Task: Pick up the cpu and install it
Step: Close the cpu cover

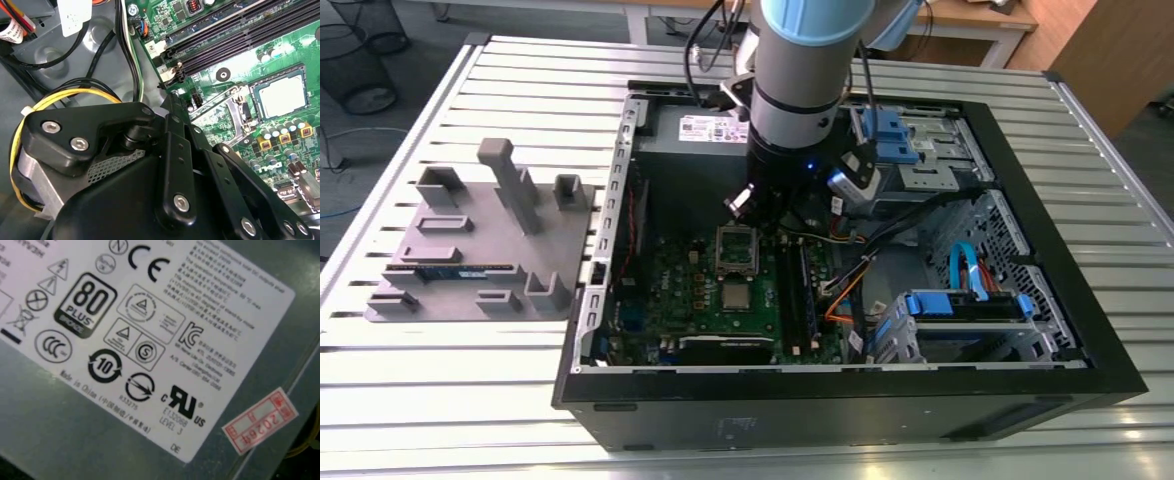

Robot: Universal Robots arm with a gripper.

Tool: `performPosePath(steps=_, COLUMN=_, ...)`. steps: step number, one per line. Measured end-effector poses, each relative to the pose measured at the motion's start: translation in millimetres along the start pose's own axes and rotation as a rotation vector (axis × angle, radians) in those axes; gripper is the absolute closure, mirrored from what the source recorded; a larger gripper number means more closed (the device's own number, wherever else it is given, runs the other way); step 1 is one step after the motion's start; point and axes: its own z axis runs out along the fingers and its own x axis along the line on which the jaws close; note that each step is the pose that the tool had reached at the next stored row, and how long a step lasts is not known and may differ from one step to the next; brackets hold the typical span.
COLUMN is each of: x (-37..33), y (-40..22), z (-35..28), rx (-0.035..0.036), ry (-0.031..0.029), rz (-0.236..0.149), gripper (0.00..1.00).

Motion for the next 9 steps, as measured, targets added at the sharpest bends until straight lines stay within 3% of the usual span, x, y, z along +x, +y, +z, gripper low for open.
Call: performPosePath(steps=9, x=1.2, y=-2.0, z=-9.0, rx=0.0018, ry=-0.0025, rz=-0.006, gripper=0.89)
